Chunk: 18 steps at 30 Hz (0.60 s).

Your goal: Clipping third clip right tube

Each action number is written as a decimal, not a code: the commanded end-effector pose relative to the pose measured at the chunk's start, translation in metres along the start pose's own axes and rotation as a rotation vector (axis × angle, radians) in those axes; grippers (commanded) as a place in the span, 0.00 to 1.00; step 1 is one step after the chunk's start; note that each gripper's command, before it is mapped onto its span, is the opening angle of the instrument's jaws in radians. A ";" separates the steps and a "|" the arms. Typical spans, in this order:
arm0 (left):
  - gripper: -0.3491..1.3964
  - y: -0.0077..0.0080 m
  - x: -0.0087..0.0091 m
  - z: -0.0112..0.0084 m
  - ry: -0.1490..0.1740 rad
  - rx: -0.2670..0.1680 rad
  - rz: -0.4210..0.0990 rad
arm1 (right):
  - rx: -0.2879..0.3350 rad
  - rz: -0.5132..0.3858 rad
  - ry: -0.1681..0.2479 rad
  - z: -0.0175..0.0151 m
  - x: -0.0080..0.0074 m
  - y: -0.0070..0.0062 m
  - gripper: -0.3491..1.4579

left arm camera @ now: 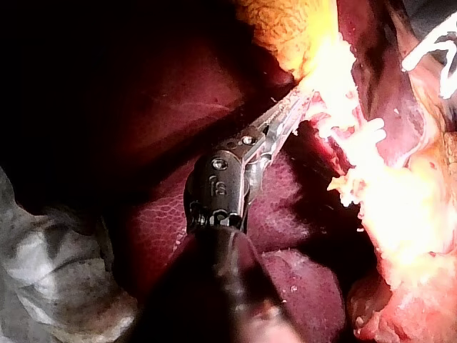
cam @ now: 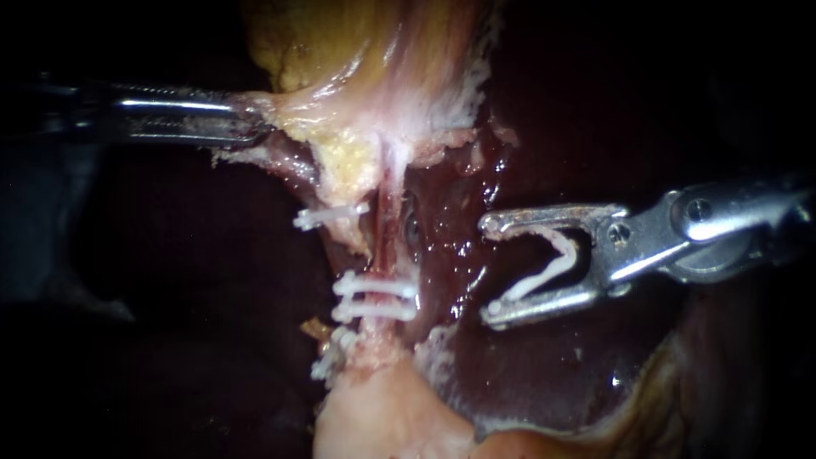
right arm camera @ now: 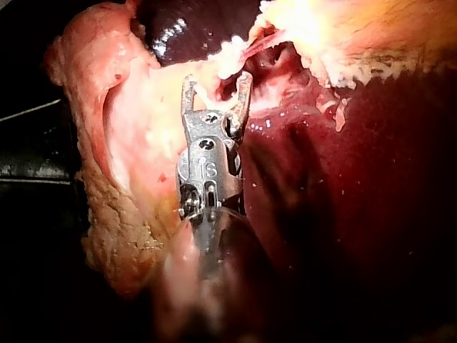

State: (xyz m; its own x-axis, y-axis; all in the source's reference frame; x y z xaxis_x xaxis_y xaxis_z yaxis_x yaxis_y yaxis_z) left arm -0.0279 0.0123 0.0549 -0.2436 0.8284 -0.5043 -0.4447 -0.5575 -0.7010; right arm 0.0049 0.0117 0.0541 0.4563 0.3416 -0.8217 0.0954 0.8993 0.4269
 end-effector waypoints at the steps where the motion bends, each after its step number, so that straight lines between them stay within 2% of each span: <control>1: 0.00 0.0000 0.0002 -0.0002 0.000 -0.001 -0.001 | 0.000 0.000 0.000 0.0000 0.0000 0.0000 0.47; 3: 0.00 0.0000 0.0006 -0.0008 -0.002 -0.006 -0.003 | 0.000 0.000 0.000 0.0000 0.0000 0.0000 0.47; 7: 0.00 0.0000 0.0026 -0.0035 0.000 -0.004 -0.013 | 0.000 0.000 0.000 0.0001 0.0000 0.0000 0.47; 13: 0.00 0.0003 0.0056 -0.0080 0.048 0.019 -0.020 | -0.001 0.001 0.000 0.0001 0.0000 0.0000 0.47; 16: 0.00 0.0005 0.0056 -0.0084 0.049 0.023 -0.016 | -0.003 0.002 0.000 0.0004 0.0002 0.0002 0.47; 18: 0.00 0.0006 0.0054 -0.0081 0.050 0.026 -0.014 | -0.006 0.063 0.005 0.0009 0.0004 0.0004 0.47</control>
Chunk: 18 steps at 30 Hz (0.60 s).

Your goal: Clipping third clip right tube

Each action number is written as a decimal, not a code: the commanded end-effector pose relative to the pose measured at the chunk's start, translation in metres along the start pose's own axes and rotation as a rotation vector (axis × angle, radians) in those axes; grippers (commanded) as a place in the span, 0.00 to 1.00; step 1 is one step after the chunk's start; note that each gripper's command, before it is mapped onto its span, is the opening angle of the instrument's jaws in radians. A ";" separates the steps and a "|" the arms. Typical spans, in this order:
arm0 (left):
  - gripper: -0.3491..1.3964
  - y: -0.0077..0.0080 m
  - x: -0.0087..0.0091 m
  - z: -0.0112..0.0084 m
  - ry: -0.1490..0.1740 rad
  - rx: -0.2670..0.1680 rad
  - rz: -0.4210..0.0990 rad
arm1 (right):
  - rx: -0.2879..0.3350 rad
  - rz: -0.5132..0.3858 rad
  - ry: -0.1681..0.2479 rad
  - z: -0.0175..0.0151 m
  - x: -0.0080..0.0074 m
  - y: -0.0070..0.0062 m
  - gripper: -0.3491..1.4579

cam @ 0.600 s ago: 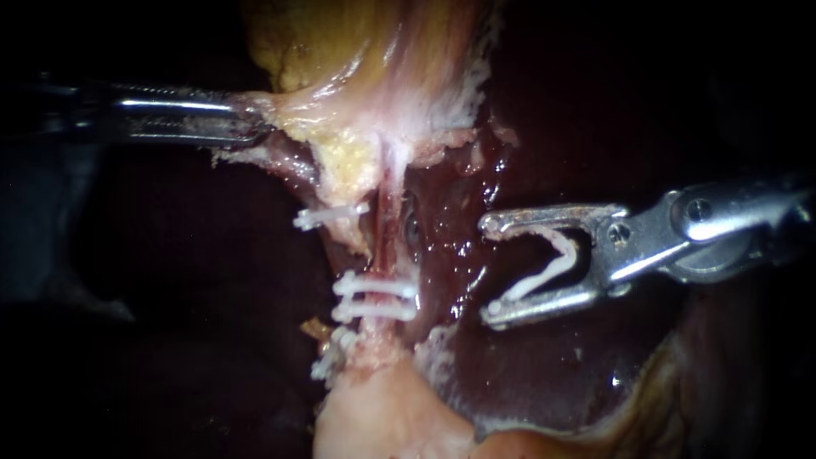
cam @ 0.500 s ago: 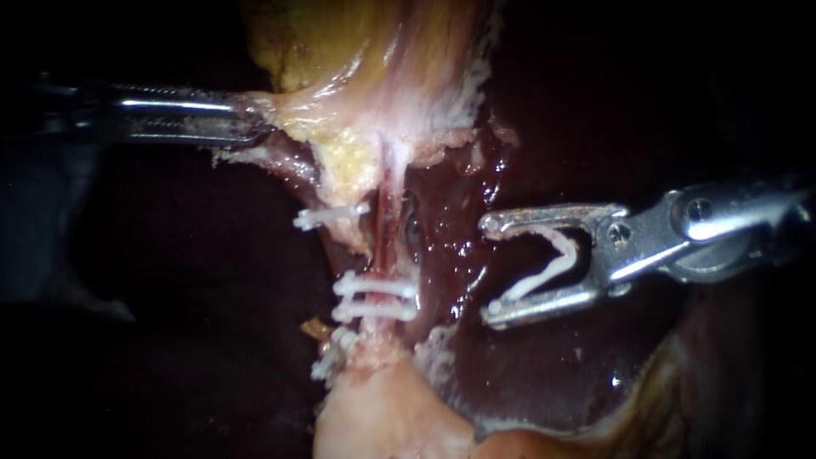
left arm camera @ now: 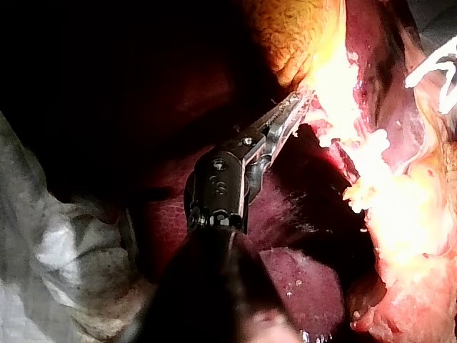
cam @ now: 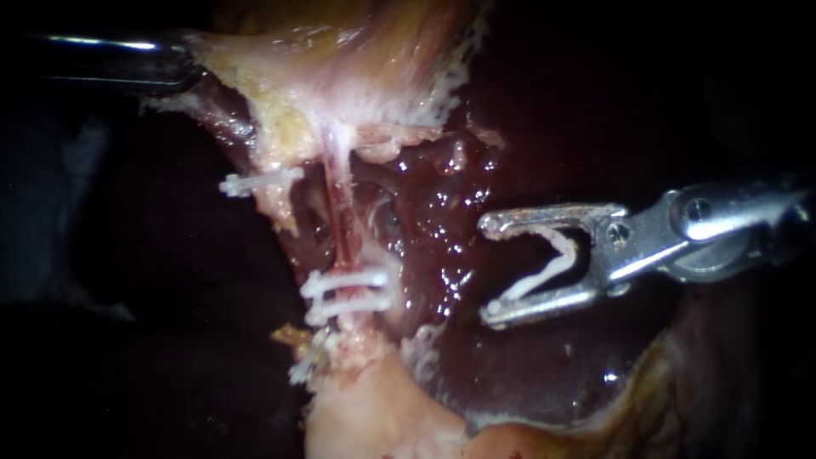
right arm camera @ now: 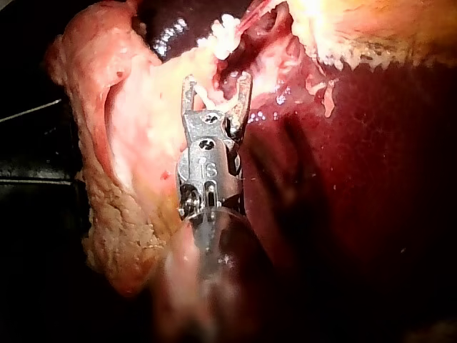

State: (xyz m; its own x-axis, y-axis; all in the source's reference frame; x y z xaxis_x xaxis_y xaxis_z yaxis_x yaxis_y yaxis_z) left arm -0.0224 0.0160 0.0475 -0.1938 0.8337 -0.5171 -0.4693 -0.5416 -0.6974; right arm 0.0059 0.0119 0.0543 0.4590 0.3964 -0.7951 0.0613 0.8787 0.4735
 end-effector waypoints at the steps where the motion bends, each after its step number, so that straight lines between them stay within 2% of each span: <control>1: 0.00 0.0000 -0.0002 0.0003 0.002 0.002 0.003 | 0.003 0.021 0.004 0.0003 0.0001 0.0001 0.47; 9: 0.00 0.0000 -0.0003 0.0004 0.002 0.003 0.003 | -0.003 0.153 0.015 0.0040 0.0007 0.0020 0.47; 18: 0.00 0.0001 -0.0006 0.0008 0.003 0.004 0.004 | 0.014 0.230 0.023 0.0091 0.0002 0.0044 0.46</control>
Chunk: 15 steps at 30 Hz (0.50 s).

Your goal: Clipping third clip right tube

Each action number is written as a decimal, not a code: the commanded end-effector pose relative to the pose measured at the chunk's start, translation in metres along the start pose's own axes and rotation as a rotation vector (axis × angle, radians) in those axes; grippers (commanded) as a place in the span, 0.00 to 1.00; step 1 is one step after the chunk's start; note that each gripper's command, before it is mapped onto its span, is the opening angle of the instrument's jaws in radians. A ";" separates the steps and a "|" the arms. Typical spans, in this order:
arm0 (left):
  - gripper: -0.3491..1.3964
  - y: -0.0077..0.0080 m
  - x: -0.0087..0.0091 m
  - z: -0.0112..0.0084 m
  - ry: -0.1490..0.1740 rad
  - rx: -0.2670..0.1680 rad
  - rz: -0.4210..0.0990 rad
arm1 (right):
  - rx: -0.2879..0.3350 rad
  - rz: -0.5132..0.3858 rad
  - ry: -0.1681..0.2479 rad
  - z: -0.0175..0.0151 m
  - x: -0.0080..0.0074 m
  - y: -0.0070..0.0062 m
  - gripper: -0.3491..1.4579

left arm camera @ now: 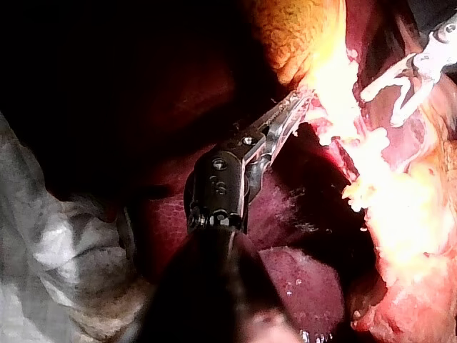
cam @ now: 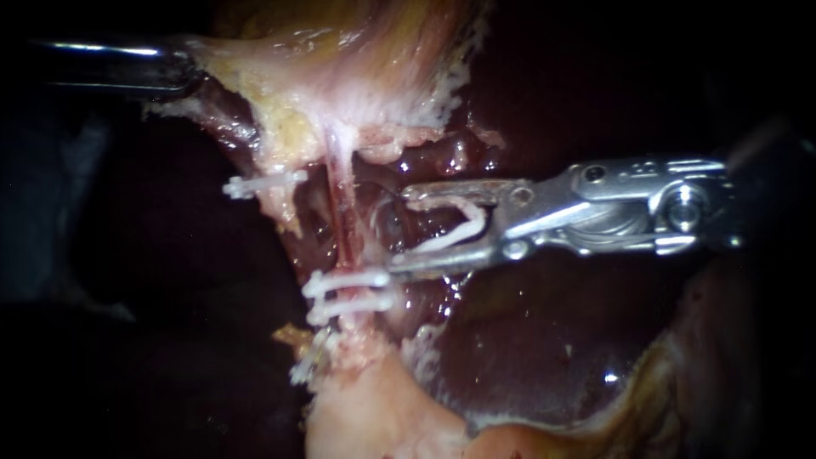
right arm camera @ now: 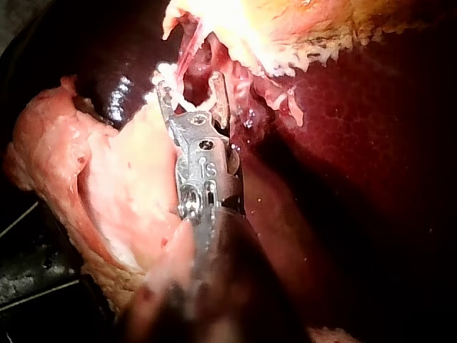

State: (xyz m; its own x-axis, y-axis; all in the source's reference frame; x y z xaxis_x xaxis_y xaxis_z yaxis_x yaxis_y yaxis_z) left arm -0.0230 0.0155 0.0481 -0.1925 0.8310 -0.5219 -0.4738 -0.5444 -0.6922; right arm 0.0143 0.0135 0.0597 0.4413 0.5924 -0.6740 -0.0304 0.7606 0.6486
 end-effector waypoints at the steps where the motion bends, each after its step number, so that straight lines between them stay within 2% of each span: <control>1: 0.00 0.0000 0.0000 0.0001 -0.001 -0.002 0.000 | 0.009 0.005 -0.001 0.0006 0.0000 0.0002 0.46; 3: 0.00 0.0000 -0.0001 0.0001 -0.001 -0.004 0.000 | 0.019 0.015 0.002 0.0019 -0.0001 0.0006 0.46; 7: 0.00 0.0000 -0.0003 0.0002 -0.002 -0.006 0.001 | 0.055 0.044 0.039 0.0037 -0.0001 0.0011 0.46; 15: 0.00 0.0000 -0.0004 0.0003 -0.001 -0.005 0.002 | 0.172 0.134 0.165 0.0059 0.0009 0.0017 0.45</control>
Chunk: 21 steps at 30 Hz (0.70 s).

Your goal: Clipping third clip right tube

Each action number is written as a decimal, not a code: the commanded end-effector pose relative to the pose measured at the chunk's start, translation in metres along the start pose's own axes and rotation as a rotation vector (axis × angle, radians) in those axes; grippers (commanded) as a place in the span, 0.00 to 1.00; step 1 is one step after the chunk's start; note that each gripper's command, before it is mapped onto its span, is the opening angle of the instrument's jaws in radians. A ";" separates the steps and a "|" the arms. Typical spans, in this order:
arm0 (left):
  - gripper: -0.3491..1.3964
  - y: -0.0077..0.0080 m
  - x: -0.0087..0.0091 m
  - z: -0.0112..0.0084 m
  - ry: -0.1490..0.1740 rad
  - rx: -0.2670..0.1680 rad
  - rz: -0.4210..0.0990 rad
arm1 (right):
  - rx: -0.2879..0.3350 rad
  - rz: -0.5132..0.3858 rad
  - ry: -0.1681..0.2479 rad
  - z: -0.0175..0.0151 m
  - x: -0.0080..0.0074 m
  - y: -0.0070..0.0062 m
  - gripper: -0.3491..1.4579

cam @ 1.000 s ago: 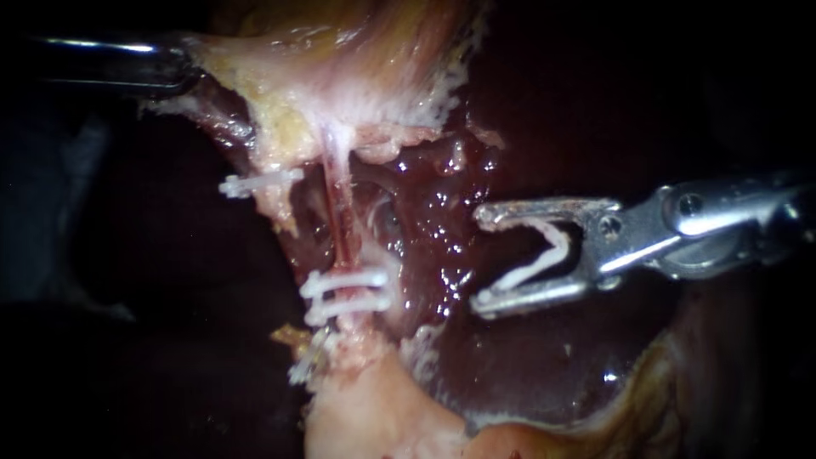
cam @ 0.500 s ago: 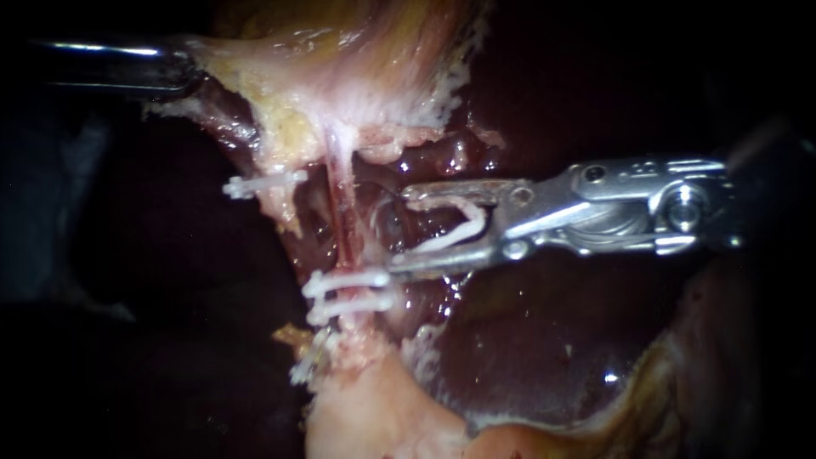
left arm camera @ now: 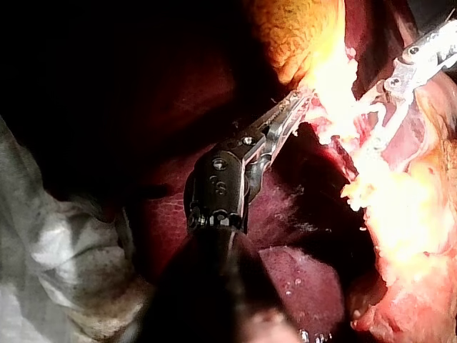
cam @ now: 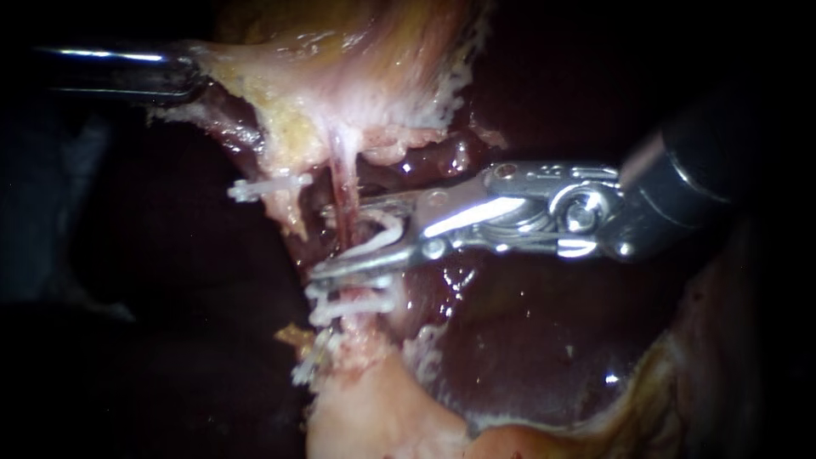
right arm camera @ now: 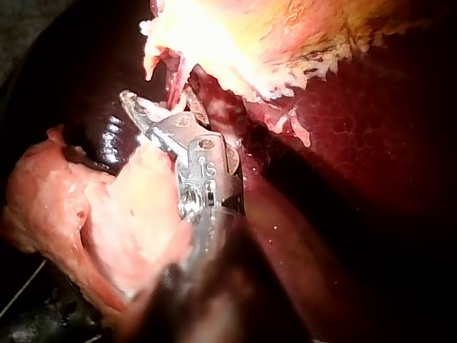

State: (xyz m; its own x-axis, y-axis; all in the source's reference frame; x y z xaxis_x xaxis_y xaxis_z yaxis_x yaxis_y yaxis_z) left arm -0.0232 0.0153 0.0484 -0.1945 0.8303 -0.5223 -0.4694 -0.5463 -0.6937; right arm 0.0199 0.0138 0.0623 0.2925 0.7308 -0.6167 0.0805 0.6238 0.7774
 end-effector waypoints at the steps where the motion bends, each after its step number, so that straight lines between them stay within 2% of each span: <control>1: 0.00 0.0000 0.0000 0.0000 0.000 0.000 0.000 | 0.018 0.011 0.019 0.0002 0.0001 0.0001 0.45; 7: 0.00 0.0000 0.0000 0.0002 0.000 0.000 0.000 | 0.102 0.042 0.082 0.0013 0.0008 0.0003 0.44; 10: 0.00 -0.0001 0.0000 0.0001 0.000 0.000 0.001 | 0.121 0.045 0.111 0.0011 0.0014 0.0001 0.44; 16: 0.00 -0.0002 -0.0001 0.0002 0.000 0.000 0.001 | 0.147 0.054 0.149 0.0001 0.0036 -0.0015 0.44; 21: 0.00 -0.0002 -0.0001 0.0002 0.000 -0.001 0.001 | 0.191 0.057 0.173 -0.0006 0.0050 -0.0033 0.44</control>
State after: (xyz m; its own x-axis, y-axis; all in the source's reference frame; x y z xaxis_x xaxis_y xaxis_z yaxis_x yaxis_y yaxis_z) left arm -0.0232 0.0153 0.0487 -0.1951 0.8295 -0.5233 -0.4691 -0.5475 -0.6930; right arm 0.0205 0.0155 0.0562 0.1339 0.8114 -0.5689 0.2572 0.5259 0.8107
